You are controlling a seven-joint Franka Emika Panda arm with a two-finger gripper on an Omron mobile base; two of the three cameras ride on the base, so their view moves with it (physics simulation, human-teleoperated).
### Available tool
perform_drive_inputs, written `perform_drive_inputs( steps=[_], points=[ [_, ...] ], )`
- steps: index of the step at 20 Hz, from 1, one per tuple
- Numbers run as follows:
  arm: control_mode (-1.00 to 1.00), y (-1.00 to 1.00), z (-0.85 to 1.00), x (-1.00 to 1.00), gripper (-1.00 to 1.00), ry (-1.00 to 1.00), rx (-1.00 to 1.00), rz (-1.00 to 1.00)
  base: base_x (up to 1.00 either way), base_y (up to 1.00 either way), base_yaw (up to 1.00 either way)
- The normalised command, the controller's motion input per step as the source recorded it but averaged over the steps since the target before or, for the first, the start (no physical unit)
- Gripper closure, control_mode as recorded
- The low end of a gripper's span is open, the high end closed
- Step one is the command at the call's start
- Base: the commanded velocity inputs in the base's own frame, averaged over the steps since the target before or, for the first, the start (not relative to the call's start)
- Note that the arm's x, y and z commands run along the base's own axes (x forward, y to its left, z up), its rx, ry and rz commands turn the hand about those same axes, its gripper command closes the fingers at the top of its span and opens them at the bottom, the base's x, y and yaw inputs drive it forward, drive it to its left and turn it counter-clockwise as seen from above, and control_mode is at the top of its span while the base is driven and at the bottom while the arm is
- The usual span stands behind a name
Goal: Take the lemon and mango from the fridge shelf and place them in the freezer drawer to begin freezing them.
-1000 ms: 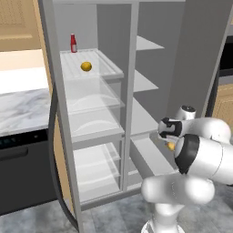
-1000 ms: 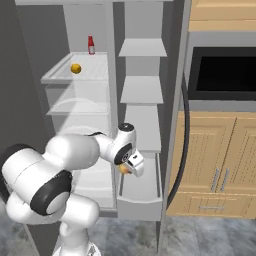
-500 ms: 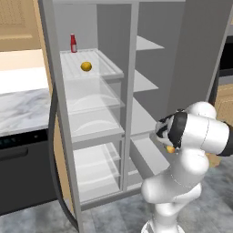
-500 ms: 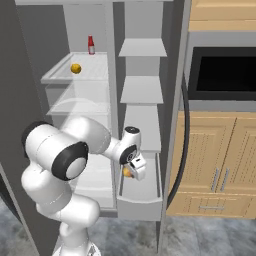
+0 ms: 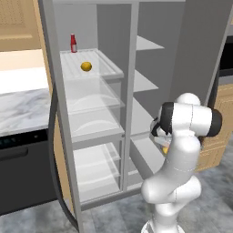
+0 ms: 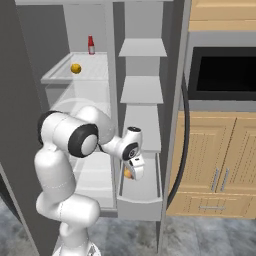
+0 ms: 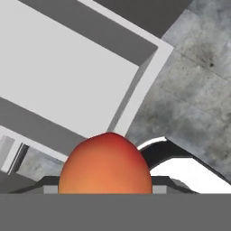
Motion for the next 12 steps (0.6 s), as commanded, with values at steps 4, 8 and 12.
perform_drive_inputs(
  steps=[4,8,12],
  points=[
    [-1.00,0.00,-0.17,0.24,1.00,0.05,0.04,-0.04,0.00,0.00,0.00],
    [-1.00,0.00,-0.36,0.19,1.00,0.06,0.00,-0.02,0.00,0.00,0.00],
    [-1.00,0.00,-0.42,0.09,1.00,0.06,0.00,-0.02,0.00,0.00,0.00]
  ],
)
